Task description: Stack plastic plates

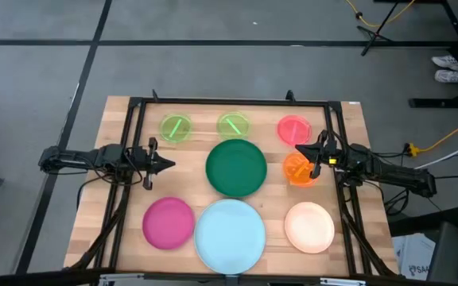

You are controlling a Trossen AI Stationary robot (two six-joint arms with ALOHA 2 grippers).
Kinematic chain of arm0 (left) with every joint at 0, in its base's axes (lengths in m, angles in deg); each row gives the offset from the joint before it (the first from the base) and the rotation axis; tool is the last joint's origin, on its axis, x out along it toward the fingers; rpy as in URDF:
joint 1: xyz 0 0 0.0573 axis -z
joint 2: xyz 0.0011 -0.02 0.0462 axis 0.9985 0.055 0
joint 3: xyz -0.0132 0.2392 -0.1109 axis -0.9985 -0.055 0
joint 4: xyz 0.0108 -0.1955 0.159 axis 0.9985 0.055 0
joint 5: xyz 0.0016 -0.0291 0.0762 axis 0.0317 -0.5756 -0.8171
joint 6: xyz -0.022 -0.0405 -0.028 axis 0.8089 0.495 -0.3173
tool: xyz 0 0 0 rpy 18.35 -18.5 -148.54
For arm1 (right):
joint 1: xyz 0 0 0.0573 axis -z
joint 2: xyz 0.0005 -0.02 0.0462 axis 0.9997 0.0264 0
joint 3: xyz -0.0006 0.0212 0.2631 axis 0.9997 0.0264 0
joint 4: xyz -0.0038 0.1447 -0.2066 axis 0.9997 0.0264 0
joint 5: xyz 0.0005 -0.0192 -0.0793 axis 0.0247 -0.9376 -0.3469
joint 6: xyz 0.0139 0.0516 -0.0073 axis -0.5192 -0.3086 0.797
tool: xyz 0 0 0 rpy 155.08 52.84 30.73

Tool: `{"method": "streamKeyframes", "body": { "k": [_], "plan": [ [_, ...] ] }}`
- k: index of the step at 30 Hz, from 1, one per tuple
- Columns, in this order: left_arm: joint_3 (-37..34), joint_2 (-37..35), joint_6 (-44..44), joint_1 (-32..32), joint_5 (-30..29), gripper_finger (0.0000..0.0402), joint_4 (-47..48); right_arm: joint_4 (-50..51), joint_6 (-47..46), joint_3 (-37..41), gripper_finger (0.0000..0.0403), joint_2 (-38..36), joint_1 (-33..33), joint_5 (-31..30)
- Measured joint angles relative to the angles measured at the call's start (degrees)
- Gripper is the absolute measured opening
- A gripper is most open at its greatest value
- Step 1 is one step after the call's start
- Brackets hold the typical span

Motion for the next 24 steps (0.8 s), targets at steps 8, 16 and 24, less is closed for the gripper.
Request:
{"method": "streamKeyframes", "body": {
  "k": [8,16,24],
  "plan": [
    [0.0,0.0,0.01,-0.01,0.0,0.0003,0.0,0.0,0.0,0.0,0.0001,0.0,0.0,-0.02],
    [-0.02,0.0,0.0,-0.01,0.01,0.0003,0.01,0.02,0.0,0.0,0.0001,0.0,0.02,-0.02],
    [0.0,0.0,-2.59,-0.01,-1.83,0.0003,-0.25,0.01,0.0,0.0,0.0001,-0.02,0.01,-0.01]
  ]
}}
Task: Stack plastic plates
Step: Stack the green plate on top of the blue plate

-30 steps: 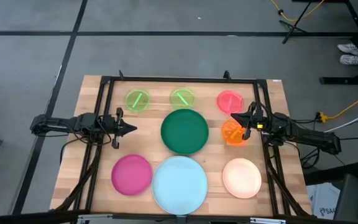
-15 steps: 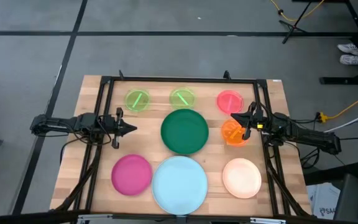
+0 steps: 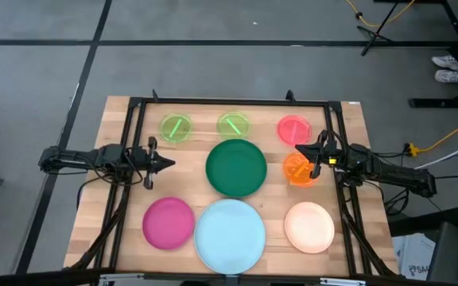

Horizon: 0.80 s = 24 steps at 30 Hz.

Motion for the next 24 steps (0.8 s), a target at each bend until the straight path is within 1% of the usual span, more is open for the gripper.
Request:
{"method": "streamKeyframes", "body": {
  "k": [13,17,19,24],
  "plan": [
    [0.0,0.0,1.71,0.01,-0.76,0.0003,-6.11,-0.16,0.0,0.0,0.0001,0.02,0.01,0.01],
    [0.0,0.12,1.69,0.0,-0.23,0.0003,-10.13,-0.91,1.2,0.0,0.0001,0.0,0.0,-0.52],
    [0.0,0.56,1.83,0.04,0.84,0.0003,-12.43,-0.74,0.11,0.0,0.0001,0.02,-0.01,-0.25],
    [0.0,3.53,4.5,0.17,1.02,0.0001,-16.23,-0.03,-1.42,0.0,0.0001,0.02,-0.01,-0.01]
  ]
}}
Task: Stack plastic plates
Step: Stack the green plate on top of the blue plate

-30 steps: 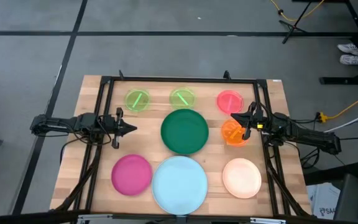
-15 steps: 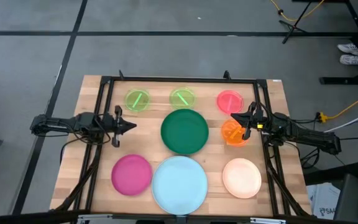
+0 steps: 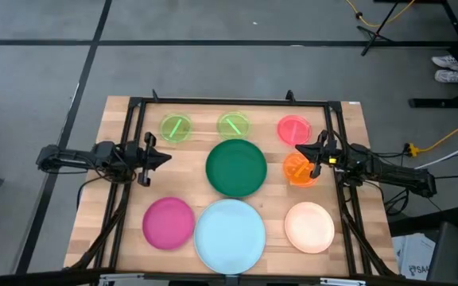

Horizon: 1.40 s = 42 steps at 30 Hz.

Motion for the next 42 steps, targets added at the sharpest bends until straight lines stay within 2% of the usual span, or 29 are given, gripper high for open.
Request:
{"method": "streamKeyframes", "body": {
  "k": [4,11,15,23,29,33,42],
  "plan": [
    [0.0,5.42,2.2,0.01,-0.4,0.0001,-1.63,-0.37,-0.02,0.0,0.0001,0.0,0.01,-0.01],
    [0.0,17.83,4.89,0.07,-0.07,0.0001,-11.53,-0.19,-0.11,0.0,0.0001,0.0,0.01,0.0],
    [0.0,24.19,7.69,0.04,-1.81,0.0,-15.29,-0.2,-0.1,0.0,0.0001,0.0,0.0,0.0],
    [0.1,34.19,8.14,0.06,-2.95,0.0,-23.36,-0.2,1.64,0.0,0.0001,0.0,0.02,-1.12],
    [5.25,42.27,9.25,0.15,-4.35,0.0,-23.15,-0.24,1.99,0.0,0.0001,0.0,0.0,-2.24],
    [11.77,48.61,9.15,0.13,-4.58,0.0,-18.3,-0.28,2.01,0.0,0.0001,0.0,0.01,-2.64],
    [29.67,60.34,9.49,0.11,-9.05,0.0,3.2,-0.24,2.01,0.0,0.0001,0.0,0.0,-2.62]
  ]
}}
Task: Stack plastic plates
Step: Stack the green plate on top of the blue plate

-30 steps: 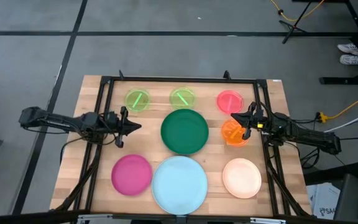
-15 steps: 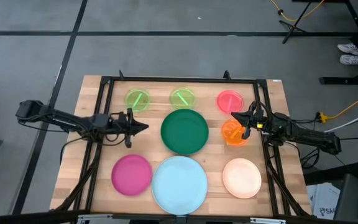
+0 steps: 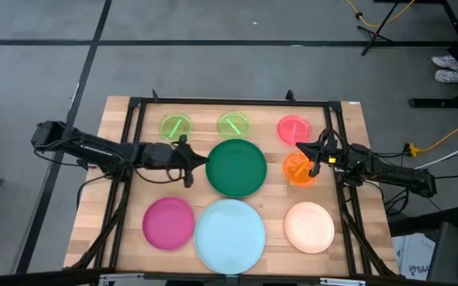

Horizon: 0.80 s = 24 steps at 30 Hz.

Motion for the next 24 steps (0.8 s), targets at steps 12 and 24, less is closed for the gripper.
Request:
{"method": "streamKeyframes", "body": {
  "k": [12,24],
  "plan": [
    [10.25,8.49,-7.73,0.0,0.06,0.0,2.32,0.28,0.02,-0.02,0.0001,0.0,0.0,0.0],
    [10.83,8.81,-0.38,-6.2,-1.61,0.0101,4.22,0.15,0.04,-0.02,0.0001,0.0,0.02,-0.07]
  ]
}}
